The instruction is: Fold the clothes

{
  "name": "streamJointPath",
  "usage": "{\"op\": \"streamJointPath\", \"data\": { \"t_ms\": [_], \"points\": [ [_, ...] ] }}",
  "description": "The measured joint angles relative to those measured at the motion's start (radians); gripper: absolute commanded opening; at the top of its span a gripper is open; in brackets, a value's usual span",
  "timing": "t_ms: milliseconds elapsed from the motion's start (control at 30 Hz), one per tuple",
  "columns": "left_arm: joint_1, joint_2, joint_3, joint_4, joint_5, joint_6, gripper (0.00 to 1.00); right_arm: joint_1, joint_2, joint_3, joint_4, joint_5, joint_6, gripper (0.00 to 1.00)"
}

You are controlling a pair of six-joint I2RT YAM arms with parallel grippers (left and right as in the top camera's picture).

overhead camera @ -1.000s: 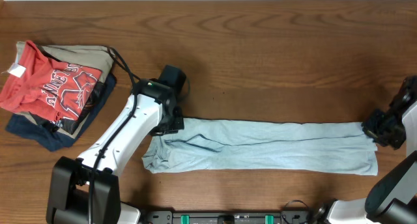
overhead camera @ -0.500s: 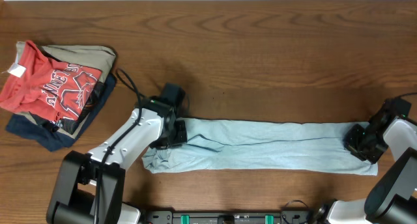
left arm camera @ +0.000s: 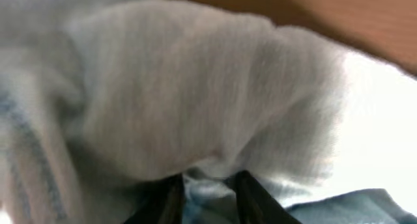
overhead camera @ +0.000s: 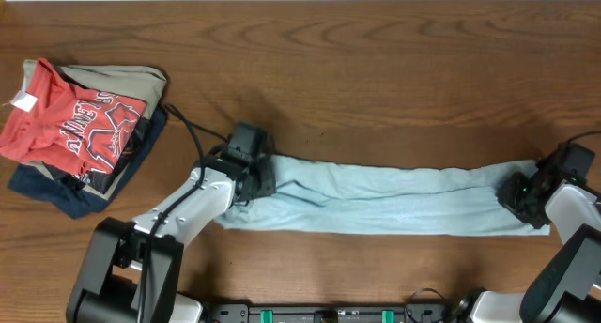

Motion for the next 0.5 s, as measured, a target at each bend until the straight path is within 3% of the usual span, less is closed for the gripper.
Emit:
{"op": "streamJointPath", "data": {
  "t_ms": [333, 500],
  "points": [
    [0.026, 0.06, -0.002, 0.234, -0.041, -0.031, 0.31, 0.003, 0.029, -0.023, 0.206, -0.11, 0.054, 0.24],
    [0.077, 0.08, -0.003, 0.308, -0.041, -0.061, 0.31, 0.04, 0.045, -0.034, 0.286, -0.156, 0.072, 0.29]
  ]
}}
